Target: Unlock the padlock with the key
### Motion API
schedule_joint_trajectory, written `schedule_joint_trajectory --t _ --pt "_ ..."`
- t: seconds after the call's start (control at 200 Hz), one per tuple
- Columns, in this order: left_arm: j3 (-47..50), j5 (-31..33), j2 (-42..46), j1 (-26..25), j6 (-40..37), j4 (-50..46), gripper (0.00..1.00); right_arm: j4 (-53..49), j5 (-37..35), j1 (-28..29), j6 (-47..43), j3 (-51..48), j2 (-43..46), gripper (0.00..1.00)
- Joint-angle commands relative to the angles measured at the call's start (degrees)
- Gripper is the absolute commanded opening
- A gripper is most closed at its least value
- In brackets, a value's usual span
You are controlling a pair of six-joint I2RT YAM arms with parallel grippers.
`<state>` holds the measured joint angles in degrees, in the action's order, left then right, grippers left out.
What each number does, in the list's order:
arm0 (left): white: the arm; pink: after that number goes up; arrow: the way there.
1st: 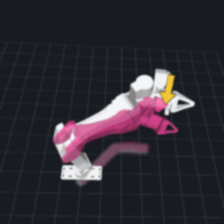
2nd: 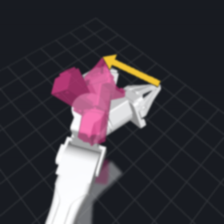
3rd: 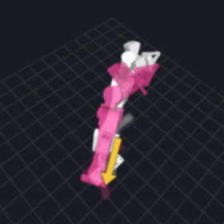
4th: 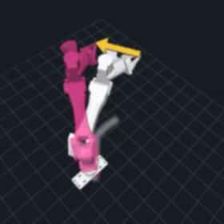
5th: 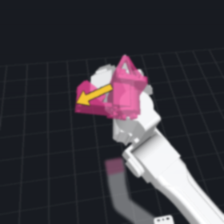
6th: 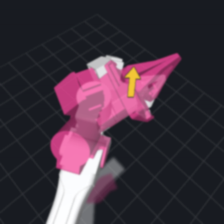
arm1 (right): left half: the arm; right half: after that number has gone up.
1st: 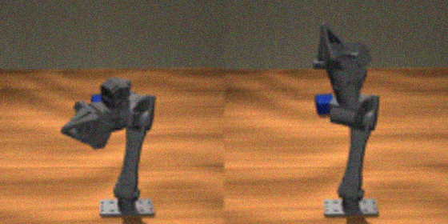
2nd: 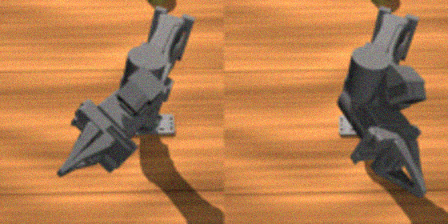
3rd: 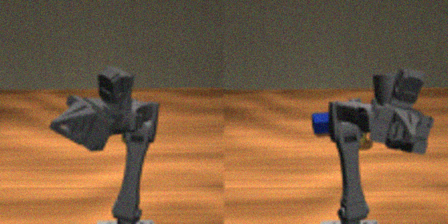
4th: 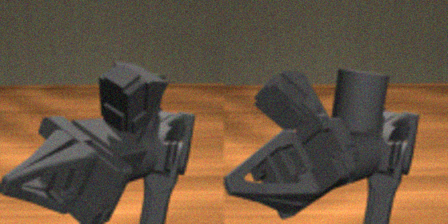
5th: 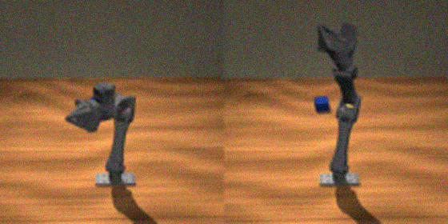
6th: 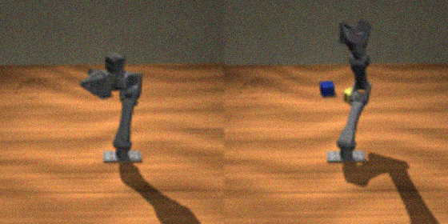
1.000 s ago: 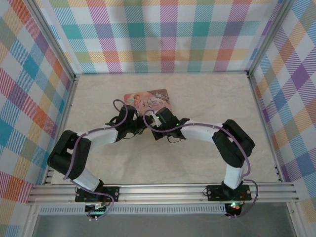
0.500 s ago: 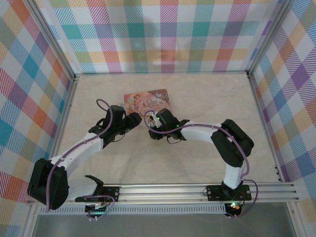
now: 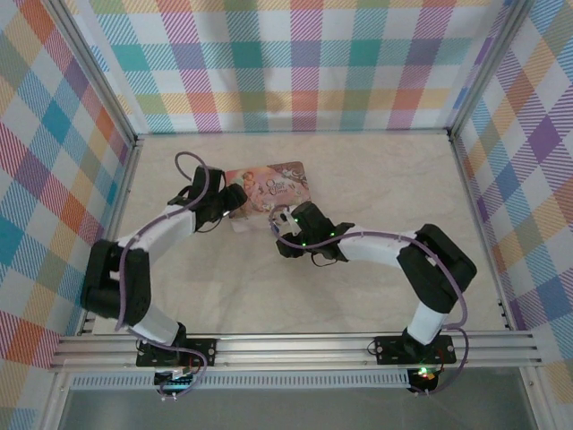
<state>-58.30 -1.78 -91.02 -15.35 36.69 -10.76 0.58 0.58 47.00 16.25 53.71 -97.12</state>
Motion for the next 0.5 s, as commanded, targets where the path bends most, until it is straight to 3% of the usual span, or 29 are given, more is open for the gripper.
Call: schedule_joint_trajectory --t 0.0,0.135,0.495 --pt "-4.80 -2.01 -4.67 1.01 -3.16 0.96 0.71 -0.03 -1.30 -0.73 0.95 -1.97 3.60 0.43" --pt "-8.97 -4.03 -9.74 1.12 -6.21 1.51 0.70 -0.09 -0.85 -3.06 2.27 -4.90 6.76 0.46" --pt "-9.92 -12.00 -14.25 0.29 -5.62 5.71 0.62 -0.82 -2.52 -4.11 -0.51 -5.83 7.28 0.40"
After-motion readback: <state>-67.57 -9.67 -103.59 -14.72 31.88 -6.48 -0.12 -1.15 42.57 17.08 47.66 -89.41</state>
